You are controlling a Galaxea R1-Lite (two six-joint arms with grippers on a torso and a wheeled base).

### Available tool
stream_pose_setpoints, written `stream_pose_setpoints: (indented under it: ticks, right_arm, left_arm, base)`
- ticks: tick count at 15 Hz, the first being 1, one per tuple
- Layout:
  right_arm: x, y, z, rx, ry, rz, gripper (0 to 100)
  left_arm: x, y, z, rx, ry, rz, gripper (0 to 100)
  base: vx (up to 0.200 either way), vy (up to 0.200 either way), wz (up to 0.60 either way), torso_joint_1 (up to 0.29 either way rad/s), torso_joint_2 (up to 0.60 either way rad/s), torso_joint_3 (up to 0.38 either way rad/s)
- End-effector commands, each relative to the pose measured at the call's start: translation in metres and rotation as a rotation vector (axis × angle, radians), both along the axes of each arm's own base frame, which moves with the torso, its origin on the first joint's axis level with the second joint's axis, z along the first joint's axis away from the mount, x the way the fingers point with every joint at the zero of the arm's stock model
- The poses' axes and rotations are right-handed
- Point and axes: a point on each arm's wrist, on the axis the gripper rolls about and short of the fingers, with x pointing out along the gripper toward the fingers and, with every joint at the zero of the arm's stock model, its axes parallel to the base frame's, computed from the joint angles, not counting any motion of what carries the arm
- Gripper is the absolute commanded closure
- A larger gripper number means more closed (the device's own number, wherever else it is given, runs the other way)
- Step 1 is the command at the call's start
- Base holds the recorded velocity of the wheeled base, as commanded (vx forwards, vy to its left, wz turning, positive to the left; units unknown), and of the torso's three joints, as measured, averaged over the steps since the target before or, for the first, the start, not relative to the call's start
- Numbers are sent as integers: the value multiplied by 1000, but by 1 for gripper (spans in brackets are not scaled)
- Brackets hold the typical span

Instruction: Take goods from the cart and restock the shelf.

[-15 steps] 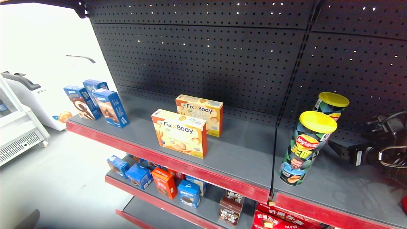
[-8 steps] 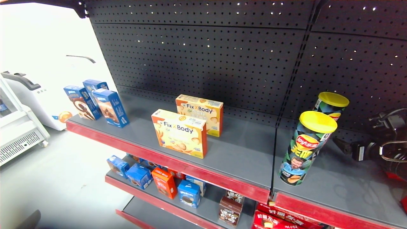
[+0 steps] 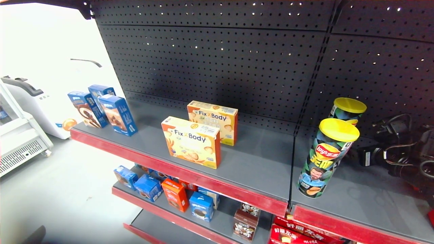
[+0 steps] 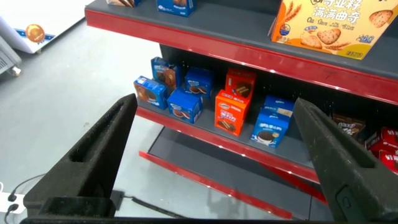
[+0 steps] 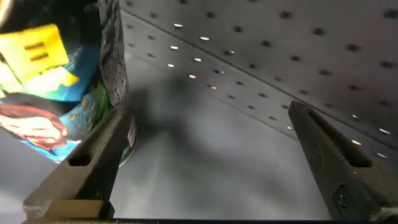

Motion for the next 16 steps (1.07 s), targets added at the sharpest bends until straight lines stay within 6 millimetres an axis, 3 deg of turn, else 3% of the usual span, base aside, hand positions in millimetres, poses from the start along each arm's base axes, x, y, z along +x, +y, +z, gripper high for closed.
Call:
stream_pose_setpoints:
  ticks: [1,9,11,16]
  right_arm:
    - [4,8,-4,-1,13,17,0]
    - [-2,4,0,-5,-2,-12,0]
    - [-27,0,16,-4,-42,-31,0]
    - [-90,11,40,-1,-100,-10,0]
  left_arm:
    - [0,0,0,0,0,0,0]
    - [0,0,-6,-2,22,0,0]
    - [1,0,-6,-3,23,-3,0]
    - [5,-1,-5,-15,45,-73,0]
  base:
    - [0,0,0,0,0,0]
    - [0,0,0,0,0,0]
    - [0,0,0,0,0,0]
    - [0,0,0,0,0,0]
